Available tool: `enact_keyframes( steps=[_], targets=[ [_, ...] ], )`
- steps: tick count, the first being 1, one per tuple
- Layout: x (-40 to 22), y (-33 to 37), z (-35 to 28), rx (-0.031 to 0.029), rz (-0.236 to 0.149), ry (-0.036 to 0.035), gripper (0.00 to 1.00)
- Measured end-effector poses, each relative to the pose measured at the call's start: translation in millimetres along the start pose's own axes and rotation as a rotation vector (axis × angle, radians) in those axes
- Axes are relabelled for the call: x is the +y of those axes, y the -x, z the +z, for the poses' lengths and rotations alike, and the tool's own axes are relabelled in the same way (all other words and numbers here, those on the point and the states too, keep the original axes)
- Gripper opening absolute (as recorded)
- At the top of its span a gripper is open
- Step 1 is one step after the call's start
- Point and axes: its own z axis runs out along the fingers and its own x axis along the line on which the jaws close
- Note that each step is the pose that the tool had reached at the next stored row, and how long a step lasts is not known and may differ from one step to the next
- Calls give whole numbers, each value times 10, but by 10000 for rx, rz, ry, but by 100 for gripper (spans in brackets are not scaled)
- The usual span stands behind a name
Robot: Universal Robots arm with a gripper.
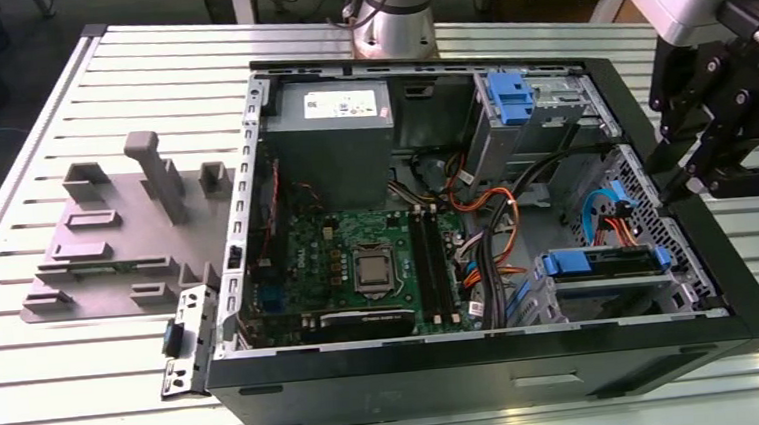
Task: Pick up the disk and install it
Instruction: 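Insert the second disk wire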
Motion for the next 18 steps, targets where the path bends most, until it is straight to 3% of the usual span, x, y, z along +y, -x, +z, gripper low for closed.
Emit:
enact_keyframes(
  steps=[11,15,18],
  targets=[
    [-4,1,-8,-1,-1,2,33],
    [-55,-3,-2,-11,21,175,33],
    [-55,-3,0,-10,23,184,33]
  ],
)
